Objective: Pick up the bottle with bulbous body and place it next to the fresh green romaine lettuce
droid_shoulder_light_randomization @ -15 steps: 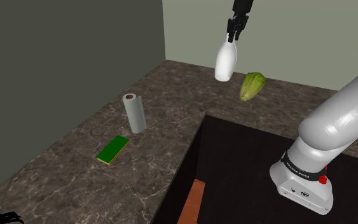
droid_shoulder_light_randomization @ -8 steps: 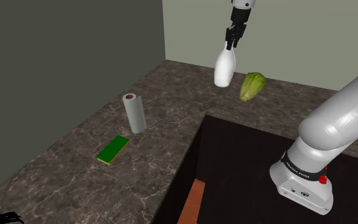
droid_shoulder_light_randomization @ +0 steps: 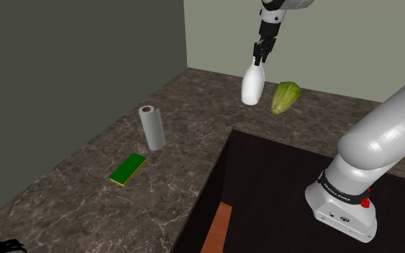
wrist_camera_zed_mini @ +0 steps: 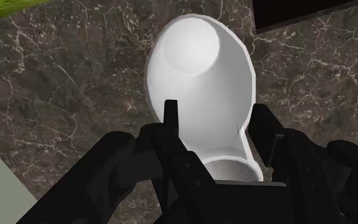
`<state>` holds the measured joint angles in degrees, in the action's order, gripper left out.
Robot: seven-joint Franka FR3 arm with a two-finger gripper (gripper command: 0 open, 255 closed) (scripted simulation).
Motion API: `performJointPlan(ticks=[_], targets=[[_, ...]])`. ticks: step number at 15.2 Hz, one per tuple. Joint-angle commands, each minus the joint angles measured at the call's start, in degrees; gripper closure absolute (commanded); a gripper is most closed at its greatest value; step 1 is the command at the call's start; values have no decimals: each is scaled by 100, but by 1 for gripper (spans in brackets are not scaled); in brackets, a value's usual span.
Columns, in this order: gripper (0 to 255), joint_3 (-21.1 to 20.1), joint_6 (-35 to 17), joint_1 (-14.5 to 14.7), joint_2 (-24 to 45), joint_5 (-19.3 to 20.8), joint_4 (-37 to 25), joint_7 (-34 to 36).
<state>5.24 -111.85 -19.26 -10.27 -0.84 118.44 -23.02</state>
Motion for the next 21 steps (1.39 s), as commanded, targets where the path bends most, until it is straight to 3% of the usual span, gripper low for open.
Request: performJointPlan(ticks=[1,14,21], targets=[[255,-3,-173,2,2,-2,165,3],[255,11,-1217,4,286,-41,926,-48],[255,11,-1217,4,286,-41,926,-48]])
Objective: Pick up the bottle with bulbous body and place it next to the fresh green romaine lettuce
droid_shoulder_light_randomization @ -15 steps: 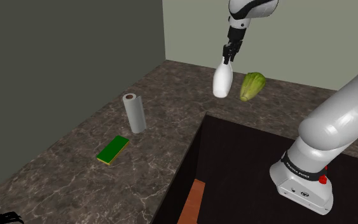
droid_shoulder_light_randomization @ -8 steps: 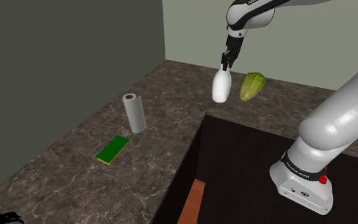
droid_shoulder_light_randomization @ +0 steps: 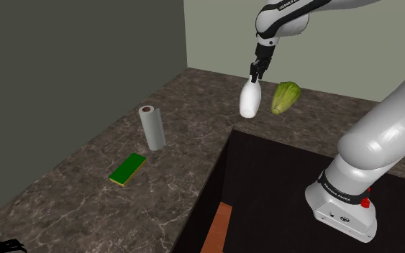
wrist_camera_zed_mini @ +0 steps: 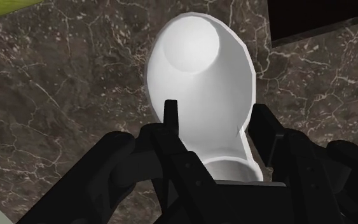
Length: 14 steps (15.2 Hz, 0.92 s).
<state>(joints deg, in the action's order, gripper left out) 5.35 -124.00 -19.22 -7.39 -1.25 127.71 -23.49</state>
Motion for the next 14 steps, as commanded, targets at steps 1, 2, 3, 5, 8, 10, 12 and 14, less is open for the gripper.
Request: performJointPlan(ticks=[1,2,3,5,8,10,12,14], targets=[[255,0,-2,0,-1,0,-1,0],[0,0,-2,0,-1,0,-1,0],[0,0,-1,0,-3,0,0,0],[0,0,-1,0,-2,0,0,0],[0,0,190,-3,-86,12,-109,8],[0,-1,575,-7,-232,31,-348,21],[0,-2,726,-9,-281,37,-450,26],[0,-2,726,-9,-281,37,-450,26]])
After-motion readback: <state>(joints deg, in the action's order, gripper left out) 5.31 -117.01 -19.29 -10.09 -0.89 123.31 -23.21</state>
